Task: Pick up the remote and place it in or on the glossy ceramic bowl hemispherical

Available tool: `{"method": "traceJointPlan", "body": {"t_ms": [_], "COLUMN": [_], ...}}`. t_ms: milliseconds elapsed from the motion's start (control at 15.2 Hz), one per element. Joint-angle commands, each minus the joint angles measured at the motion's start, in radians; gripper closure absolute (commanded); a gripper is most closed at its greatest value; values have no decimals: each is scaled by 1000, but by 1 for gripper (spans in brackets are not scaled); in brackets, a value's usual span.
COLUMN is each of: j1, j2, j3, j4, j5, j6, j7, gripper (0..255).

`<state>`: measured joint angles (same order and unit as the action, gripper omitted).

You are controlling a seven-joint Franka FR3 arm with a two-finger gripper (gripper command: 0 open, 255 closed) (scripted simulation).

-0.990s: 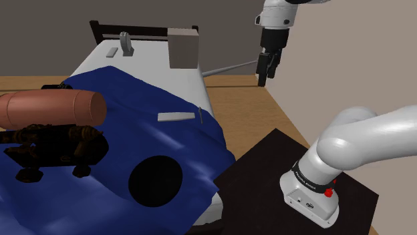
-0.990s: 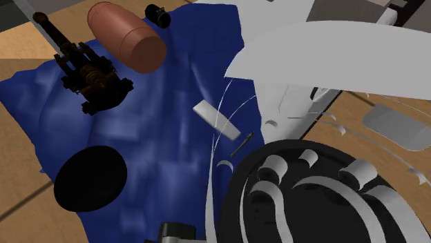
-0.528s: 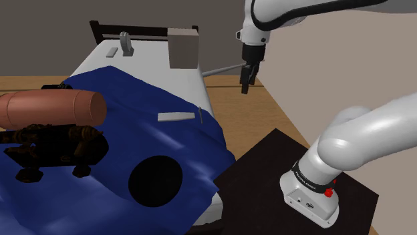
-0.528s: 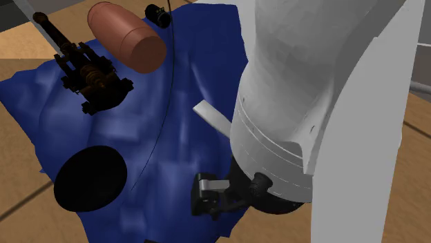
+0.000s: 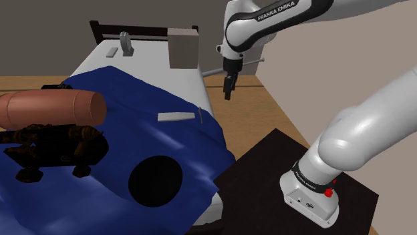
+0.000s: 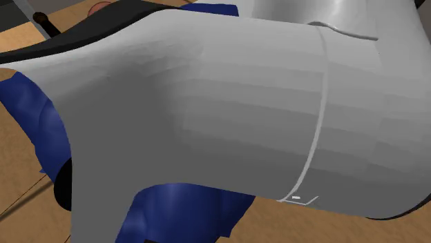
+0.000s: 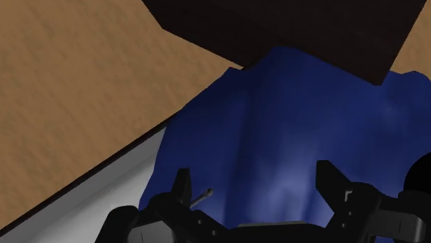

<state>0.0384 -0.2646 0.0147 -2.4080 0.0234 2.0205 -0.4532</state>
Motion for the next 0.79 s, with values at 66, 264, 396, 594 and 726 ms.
{"method": "traceJointPlan", "body": {"t_ms": [66,264,396,594,726], "j1": [12,20,24,31,35], "j2": [116,229,304,416,490], "j3": [5,9,13,21,28], "j4": [47,103,146,220,275], "j5": [-3,-7,-10,-16,-22], "j6": [84,154,195,247,275], "j7": [-43,-87,-115,-154,-178], "gripper": [0,0,0,0,0]}}
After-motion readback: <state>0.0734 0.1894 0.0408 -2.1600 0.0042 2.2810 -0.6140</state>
